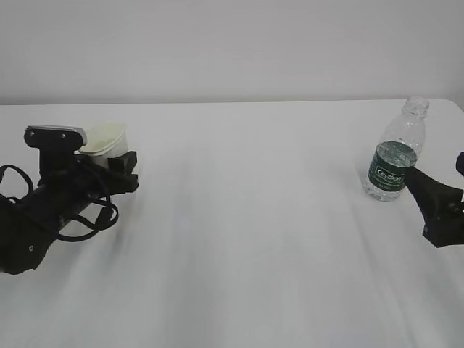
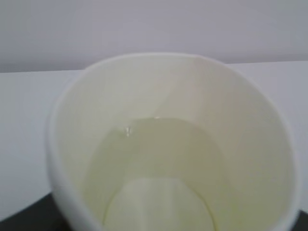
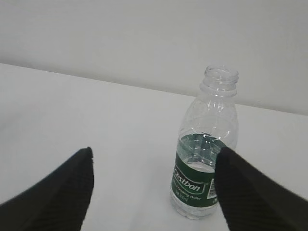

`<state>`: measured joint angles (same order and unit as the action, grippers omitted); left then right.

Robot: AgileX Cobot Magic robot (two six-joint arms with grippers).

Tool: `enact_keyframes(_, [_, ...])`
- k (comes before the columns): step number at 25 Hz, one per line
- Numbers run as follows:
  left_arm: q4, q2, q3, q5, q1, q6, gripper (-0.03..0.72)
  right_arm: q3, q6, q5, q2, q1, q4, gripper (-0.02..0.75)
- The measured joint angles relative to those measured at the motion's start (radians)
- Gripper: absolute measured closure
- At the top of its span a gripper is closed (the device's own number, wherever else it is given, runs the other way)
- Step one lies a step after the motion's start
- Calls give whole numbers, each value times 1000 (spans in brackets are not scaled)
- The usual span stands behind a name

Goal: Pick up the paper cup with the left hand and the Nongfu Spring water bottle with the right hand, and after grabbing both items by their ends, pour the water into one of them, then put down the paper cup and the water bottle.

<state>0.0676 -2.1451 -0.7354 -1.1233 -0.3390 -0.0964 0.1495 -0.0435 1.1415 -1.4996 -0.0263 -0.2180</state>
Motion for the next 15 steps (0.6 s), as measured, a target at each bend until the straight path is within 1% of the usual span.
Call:
enact_keyframes(11, [-2,-114,-87,0,2,0,235,0,-26,0,0,0,0,145])
enact_keyframes(15, [-2,-131,-94,0,2,0,235,0,-26,0,0,0,0,145])
